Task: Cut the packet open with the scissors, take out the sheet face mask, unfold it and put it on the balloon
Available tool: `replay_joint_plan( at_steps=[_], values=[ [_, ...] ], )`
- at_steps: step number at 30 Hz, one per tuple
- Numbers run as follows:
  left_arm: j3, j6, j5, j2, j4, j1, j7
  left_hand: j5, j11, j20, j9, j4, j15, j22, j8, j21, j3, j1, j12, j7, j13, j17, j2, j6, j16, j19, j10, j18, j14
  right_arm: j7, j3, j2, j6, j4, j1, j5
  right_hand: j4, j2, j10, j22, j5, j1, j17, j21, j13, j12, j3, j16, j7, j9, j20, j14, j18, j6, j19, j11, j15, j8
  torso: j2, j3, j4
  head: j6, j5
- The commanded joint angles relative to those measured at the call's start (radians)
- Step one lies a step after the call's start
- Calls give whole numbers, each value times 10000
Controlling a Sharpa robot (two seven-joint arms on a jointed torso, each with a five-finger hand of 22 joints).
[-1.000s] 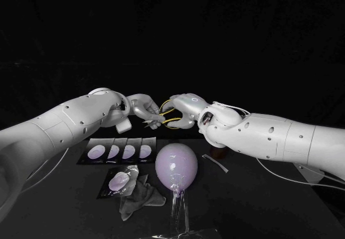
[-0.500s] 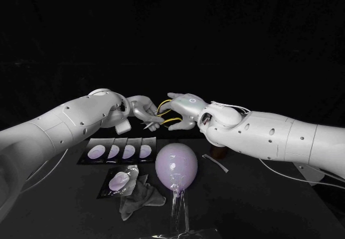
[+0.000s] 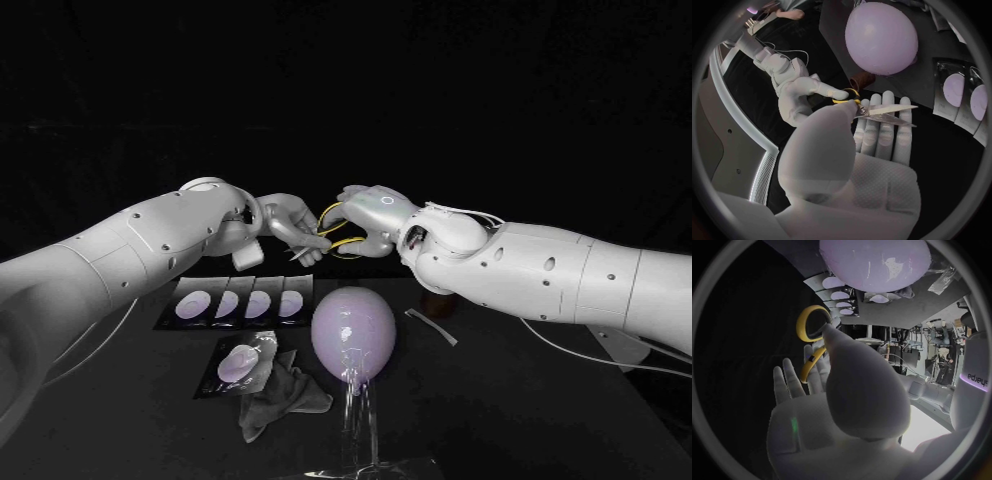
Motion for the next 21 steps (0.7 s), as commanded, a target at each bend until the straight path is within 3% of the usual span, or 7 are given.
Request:
replay_joint_plan(
  at_steps=[1, 2, 4, 5, 10, 16, 21],
  values=[
    [-42, -63, -36, -62, -128, -31, -693, 69, -13, -4, 32, -1632, 9, 13, 54, 65, 1688, -10, 45, 18, 14, 15, 101, -66, 56, 97, 58, 127, 58, 215, 54, 75, 371, 36, 63, 83, 213, -172, -2353, -140, 71, -477, -588, -65, -66, -146, -938, -438, -553, 283, 19, -1591, -133, -369, -203, 642, 76, -146, 1, -3, 2, 15, -8],
    [-44, -29, -7, -60, -126, -31, -717, 69, -14, -4, 41, -1636, 8, 14, 58, 68, 1694, -18, 45, 17, 14, 18, 100, -67, 56, 98, 61, 127, 60, 56, 54, 111, 639, 8, 64, -141, 269, -323, -2934, -198, 4, -463, -706, -73, -102, -224, -1442, -474, -564, 236, 5, -1897, -118, -326, -270, 833, 130, -136, 1, -3, 6, 10, -18],
    [-47, 16, 35, -53, -124, -30, -760, 69, -14, -4, 41, -1636, 8, 14, 58, 68, 1694, -18, 45, 17, 14, 18, 100, -67, 56, 98, 61, 127, 60, -197, 51, 190, 1066, -62, 65, -538, 289, -478, -3801, -283, 29, -561, -814, -87, -143, -267, -1848, -497, -615, 149, 5, -2183, -125, -398, -381, 296, 145, -183, 4, -3, 0, 1, -28],
    [-48, 37, 67, -45, -125, -30, -793, 69, -17, -7, 65, -1649, 5, 17, 68, 74, 1710, -40, 46, 15, 15, 27, 99, -71, 55, 98, 70, 127, 66, -356, 49, 245, 1322, -109, 66, -794, 306, -665, -4161, -323, 40, -639, -858, -87, -156, -280, -2049, -501, -663, 98, 7, -2291, -126, -396, -422, 331, 146, -180, 2, -7, -1, 1, -43],
    [-51, 95, 311, -19, -156, -30, -951, 69, -20, -13, 91, -1662, 2, 19, 80, 82, 1727, -63, 49, 12, 17, 37, 100, -74, 57, 99, 83, 130, 76, -621, 44, 335, 1788, -139, 67, -1291, 316, -869, -4982, -382, 56, -712, -893, -83, -203, -327, -2270, -498, -757, -64, 8, -2365, -126, -557, -453, 363, 150, -209, 6, -14, 9, 8, -63],
    [-58, 167, 818, -1, -228, -28, -1347, 69, -34, -28, 167, -1701, -12, 31, 114, 112, 1776, -133, 57, -1, 23, 67, 100, -81, 63, 115, 126, 133, 112, -761, 33, 441, 2149, -112, 67, -1685, 317, -867, -5237, -432, 62, -730, -939, -87, -209, -328, -2320, -513, -867, -53, 9, -2472, -127, -395, -497, 441, 154, -152, 1, -10, -2, -1, -50],
    [-65, 255, 1396, 25, -320, -27, -1981, 70, -43, -35, 207, -1736, -21, 38, 129, 131, 1809, -159, 58, -8, 24, 83, 96, -88, 65, 127, 143, 132, 128, -1171, 15, 585, 2464, -132, 66, -2192, 313, -879, -5334, -472, 60, -837, -972, -92, -209, -327, -2313, -521, -872, -95, 10, -2551, -129, -346, -530, 250, 156, -134, 4, -8, 0, -3, -44]
  ],
)
